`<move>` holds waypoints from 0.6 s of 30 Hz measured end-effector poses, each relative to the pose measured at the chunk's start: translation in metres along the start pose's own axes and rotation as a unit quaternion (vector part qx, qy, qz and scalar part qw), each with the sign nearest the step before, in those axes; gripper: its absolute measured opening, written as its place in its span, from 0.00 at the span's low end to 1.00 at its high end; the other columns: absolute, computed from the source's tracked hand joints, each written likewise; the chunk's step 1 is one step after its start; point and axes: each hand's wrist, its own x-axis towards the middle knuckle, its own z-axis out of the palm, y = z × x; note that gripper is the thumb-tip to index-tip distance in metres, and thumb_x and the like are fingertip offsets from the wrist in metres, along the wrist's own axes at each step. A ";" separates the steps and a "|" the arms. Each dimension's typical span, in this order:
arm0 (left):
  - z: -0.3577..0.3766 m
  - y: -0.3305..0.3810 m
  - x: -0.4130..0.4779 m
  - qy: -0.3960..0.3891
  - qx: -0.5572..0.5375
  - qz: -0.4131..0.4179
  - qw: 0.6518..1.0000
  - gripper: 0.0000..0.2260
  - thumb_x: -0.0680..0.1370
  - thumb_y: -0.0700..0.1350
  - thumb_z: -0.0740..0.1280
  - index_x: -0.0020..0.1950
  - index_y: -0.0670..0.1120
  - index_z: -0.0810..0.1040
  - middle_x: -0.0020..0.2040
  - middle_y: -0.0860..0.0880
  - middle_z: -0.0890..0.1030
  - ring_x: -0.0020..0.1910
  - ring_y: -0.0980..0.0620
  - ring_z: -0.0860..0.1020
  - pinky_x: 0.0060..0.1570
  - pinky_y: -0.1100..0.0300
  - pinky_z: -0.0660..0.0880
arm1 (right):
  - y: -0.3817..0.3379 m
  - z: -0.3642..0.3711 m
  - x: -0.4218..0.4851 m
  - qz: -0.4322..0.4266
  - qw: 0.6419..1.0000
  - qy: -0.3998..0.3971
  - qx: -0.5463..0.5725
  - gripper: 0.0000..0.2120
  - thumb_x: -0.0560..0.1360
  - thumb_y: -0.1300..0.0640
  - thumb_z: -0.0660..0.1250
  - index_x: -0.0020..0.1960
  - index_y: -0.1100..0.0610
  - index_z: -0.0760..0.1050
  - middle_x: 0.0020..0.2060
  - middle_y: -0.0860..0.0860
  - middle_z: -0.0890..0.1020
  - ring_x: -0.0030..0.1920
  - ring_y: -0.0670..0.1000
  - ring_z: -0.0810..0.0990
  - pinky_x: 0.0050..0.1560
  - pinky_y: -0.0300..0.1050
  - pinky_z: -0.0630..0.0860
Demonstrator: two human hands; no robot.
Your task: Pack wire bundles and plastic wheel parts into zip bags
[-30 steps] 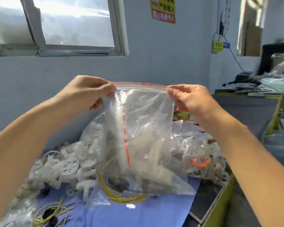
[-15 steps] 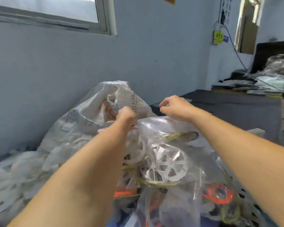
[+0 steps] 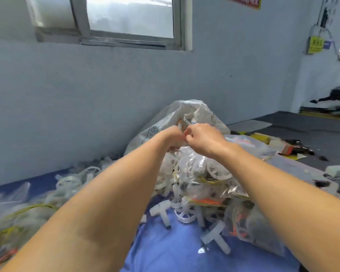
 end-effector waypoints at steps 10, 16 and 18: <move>-0.109 -0.226 -0.230 -0.039 0.171 -0.117 0.978 0.07 0.70 0.39 0.60 0.38 0.42 0.77 0.35 0.45 0.80 0.32 0.45 0.76 0.34 0.58 0.72 | -0.281 0.056 -0.109 -0.199 0.974 -0.046 0.095 0.12 0.74 0.60 0.60 0.55 0.53 0.77 0.52 0.56 0.81 0.54 0.60 0.79 0.45 0.50 0.71; -0.138 -0.373 -0.396 -0.054 0.115 -0.214 0.969 0.13 0.77 0.52 0.60 0.43 0.46 0.79 0.41 0.47 0.84 0.37 0.49 0.81 0.40 0.54 0.79 | -0.439 0.088 -0.202 -0.328 0.933 -0.094 0.117 0.13 0.77 0.58 0.59 0.59 0.54 0.77 0.56 0.57 0.80 0.56 0.61 0.79 0.50 0.51 0.74; -0.138 -0.413 -0.450 -0.033 0.102 -0.257 0.960 0.14 0.78 0.53 0.61 0.46 0.46 0.81 0.44 0.47 0.84 0.39 0.49 0.81 0.41 0.55 0.79 | -0.474 0.099 -0.233 -0.352 0.921 -0.119 0.118 0.14 0.77 0.59 0.58 0.59 0.55 0.77 0.57 0.57 0.80 0.57 0.61 0.78 0.55 0.54 0.76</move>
